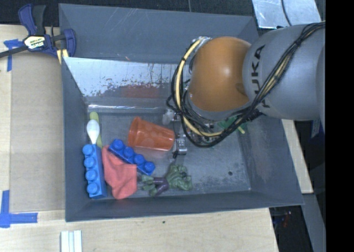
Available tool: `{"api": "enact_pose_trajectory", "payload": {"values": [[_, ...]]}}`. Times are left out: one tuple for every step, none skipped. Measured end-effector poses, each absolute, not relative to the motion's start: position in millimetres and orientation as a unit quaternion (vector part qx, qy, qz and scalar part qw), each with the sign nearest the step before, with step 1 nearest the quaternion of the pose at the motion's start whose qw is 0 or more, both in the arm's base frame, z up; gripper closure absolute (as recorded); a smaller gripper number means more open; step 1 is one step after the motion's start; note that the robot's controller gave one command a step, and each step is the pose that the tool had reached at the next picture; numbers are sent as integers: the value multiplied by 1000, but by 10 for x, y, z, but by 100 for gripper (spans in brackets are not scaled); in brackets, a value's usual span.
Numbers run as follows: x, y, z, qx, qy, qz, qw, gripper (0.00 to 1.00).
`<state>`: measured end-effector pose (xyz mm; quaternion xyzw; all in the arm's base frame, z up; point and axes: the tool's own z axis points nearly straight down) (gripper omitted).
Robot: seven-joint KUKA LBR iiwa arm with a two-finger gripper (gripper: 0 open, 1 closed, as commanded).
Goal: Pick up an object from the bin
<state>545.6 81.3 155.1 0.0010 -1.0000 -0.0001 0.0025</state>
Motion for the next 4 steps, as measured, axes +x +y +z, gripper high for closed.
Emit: {"api": "enact_pose_trajectory", "payload": {"values": [[5476, 811, 1589, 0, -1000, 0, -1, 0], [5125, 1383, 869, 56, -998, 0, -13, 0], [5145, 1383, 957, 53, -998, -2, -15, 0], [4934, 2108, 1041, 62, -998, 0, -25, 0]]}}
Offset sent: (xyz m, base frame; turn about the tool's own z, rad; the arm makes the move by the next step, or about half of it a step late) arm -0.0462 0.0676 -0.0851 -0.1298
